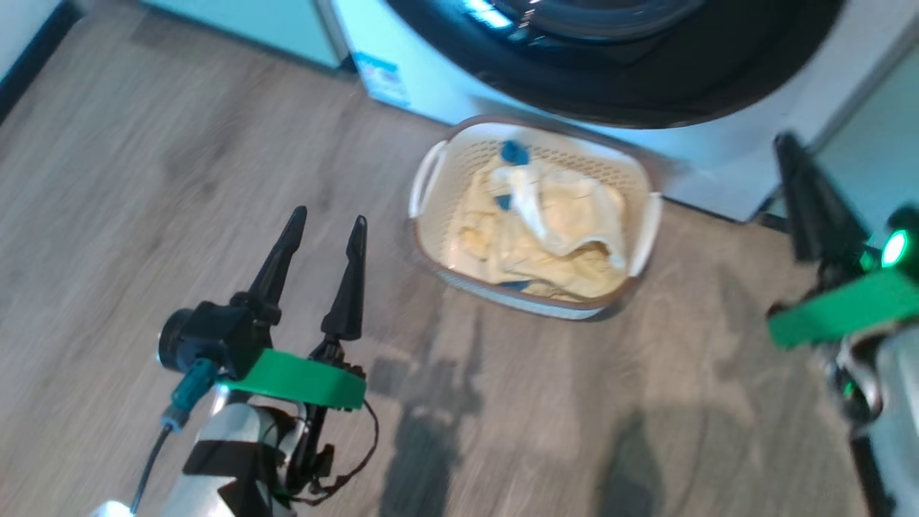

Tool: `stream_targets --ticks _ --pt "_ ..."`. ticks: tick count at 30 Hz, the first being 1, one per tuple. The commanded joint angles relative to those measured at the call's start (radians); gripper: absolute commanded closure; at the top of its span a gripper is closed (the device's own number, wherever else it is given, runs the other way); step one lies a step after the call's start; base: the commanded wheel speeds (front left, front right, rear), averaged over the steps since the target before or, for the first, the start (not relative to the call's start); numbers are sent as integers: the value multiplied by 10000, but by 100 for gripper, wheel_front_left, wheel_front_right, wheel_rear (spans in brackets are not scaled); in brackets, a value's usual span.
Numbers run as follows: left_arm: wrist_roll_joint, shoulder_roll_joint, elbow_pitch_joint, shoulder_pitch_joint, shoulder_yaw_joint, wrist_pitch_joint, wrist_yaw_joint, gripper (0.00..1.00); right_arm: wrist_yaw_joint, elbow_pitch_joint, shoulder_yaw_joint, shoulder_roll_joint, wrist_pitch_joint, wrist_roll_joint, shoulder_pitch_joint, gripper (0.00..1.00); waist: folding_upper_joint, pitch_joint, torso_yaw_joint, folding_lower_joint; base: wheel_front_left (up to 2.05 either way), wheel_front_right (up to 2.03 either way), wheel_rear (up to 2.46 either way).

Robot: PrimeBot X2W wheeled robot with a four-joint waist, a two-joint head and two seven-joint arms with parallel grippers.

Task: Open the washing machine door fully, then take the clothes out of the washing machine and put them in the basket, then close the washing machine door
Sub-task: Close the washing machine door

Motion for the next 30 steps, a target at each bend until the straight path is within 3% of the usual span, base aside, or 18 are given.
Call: stream_targets --ticks 1,8,10,11,12,13,30 --pt "143 112 -259 -22 453 -51 -71 0 -32 -586 -13 213 -66 -46 245 100 0 -408 -524 1 0 0 0" --pt "421 112 -104 333 734 -51 -275 0 -32 -1422 -548 856 -66 -176 1951 100 0 -1059 -1470 1 0 0 0" --pt "485 113 -29 442 812 -51 -324 0 -32 -1515 -651 980 -66 -216 2297 65 0 -1236 -1698 1 0 0 0" --pt "492 113 17 495 863 -51 -347 0 -32 -1537 -683 1032 -66 -227 2455 32 0 -1340 -1808 1 0 0 0" --pt "502 118 63 554 922 -51 -366 0 -32 -1573 -723 1081 -66 -222 2591 5 0 -1424 -1919 1 0 0 0" --pt "512 118 99 630 949 -51 -383 0 -32 -1583 -752 1122 -66 -238 2731 0 0 -1508 -2022 1 0 0 0" --pt "538 272 545 1723 1398 -51 -483 0 -32 -2125 -1211 1292 -66 50 4734 0 0 -2579 -3279 1 0 0 0"
